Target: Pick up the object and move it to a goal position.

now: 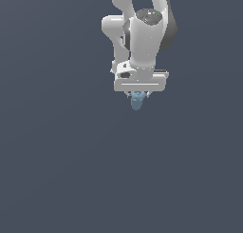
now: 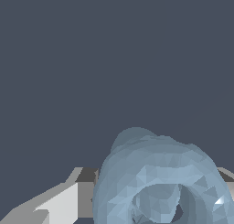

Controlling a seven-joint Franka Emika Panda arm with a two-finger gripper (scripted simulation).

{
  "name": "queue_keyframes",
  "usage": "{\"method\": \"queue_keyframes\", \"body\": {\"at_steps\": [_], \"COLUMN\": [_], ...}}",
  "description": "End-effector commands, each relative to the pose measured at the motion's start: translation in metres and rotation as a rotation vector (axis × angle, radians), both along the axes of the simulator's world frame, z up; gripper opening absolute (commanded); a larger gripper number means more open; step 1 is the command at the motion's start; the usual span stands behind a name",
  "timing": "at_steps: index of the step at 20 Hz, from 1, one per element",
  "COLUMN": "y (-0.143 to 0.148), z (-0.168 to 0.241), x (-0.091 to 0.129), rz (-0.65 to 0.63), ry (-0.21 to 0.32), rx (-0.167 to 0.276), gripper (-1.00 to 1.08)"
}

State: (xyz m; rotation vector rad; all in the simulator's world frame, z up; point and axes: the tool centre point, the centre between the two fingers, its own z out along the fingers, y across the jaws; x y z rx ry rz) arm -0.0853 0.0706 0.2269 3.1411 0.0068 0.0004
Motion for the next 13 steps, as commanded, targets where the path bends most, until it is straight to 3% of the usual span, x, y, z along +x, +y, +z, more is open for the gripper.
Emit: {"method": "queue_keyframes", "body": {"at_steps": [1,13], "y": [0.001,0.003], "z": [0.010,0.031], "x": [-0.012,-0.033], "rz": [0.000,0.000], "ry": [0.000,0.000], "rx": [0.000,0.000], "gripper": [-1.00,-1.00]}}
